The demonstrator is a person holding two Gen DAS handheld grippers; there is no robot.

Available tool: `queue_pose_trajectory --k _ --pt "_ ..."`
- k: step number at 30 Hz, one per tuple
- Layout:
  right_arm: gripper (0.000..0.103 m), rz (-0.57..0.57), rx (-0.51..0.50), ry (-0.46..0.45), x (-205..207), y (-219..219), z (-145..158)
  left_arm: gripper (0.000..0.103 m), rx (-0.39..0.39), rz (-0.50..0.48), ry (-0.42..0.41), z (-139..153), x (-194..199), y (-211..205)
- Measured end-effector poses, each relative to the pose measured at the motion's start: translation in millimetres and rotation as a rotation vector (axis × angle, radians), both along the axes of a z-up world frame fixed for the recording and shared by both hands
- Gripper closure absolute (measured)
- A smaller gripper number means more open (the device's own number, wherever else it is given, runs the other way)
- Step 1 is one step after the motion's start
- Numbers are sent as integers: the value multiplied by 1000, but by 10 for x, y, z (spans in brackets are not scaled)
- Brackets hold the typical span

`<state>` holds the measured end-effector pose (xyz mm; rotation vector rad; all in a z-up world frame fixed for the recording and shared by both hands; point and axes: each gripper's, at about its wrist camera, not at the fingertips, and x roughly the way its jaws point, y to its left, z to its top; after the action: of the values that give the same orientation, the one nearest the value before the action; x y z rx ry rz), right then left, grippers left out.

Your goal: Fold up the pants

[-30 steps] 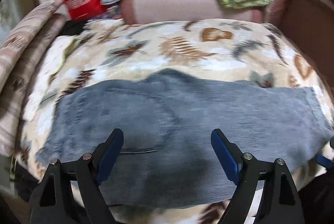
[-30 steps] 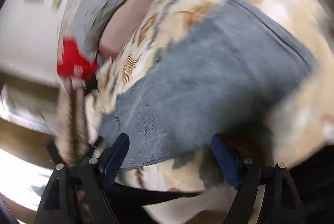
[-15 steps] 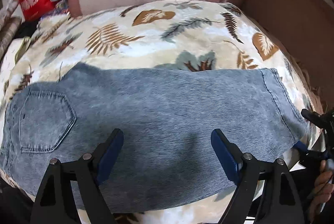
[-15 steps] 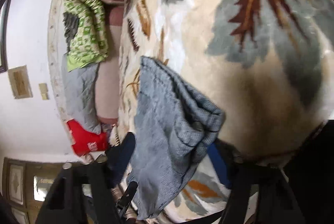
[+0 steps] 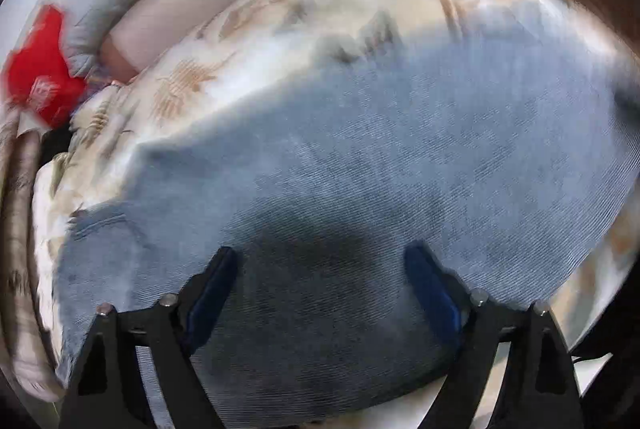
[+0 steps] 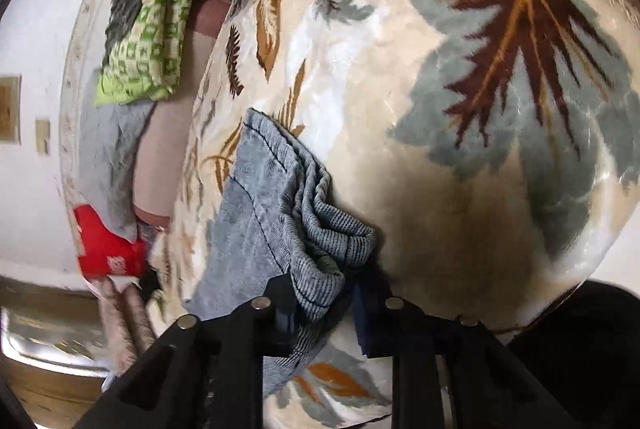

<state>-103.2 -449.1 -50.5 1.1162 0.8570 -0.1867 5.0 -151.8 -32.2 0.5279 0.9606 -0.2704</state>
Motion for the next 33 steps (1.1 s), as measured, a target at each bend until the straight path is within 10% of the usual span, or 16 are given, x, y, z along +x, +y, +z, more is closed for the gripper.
queue_pose_trajectory --k 5,9,14,16,18,19,22,29,32,33 --pt "87 125 -263 -48 234 397 660 11 -10 -9 -6 51 -9 22" --pt "88 289 -489 -186 390 1151 1397 21 -348 114 105 302 67 646" --pt "85 608 -620 -316 506 2549 1553 21 -458 408 -51 655 -133 1968" --pt "80 742 -600 -294 577 2982 1246 21 -463 537 -53 663 -192 2423" --pt "32 889 -560 -195 729 3350 709 21 -451 636 -46 646 -259 2757" --pt "26 941 -559 -108 810 3466 386 21 -448 651 -45 644 -304 2805" --pt "23 906 -562 -147 708 3453 247 21 -460 645 -61 746 -365 2805" --pt "14 605 -134 -285 640 2306 572 21 -497 362 -129 1141 -293 1867" --pt "17 570 16 -42 821 2009 -45 20 -292 275 19 631 -111 1323" --pt "17 561 50 -84 810 1931 -46 20 -169 249 108 295 -46 1167"
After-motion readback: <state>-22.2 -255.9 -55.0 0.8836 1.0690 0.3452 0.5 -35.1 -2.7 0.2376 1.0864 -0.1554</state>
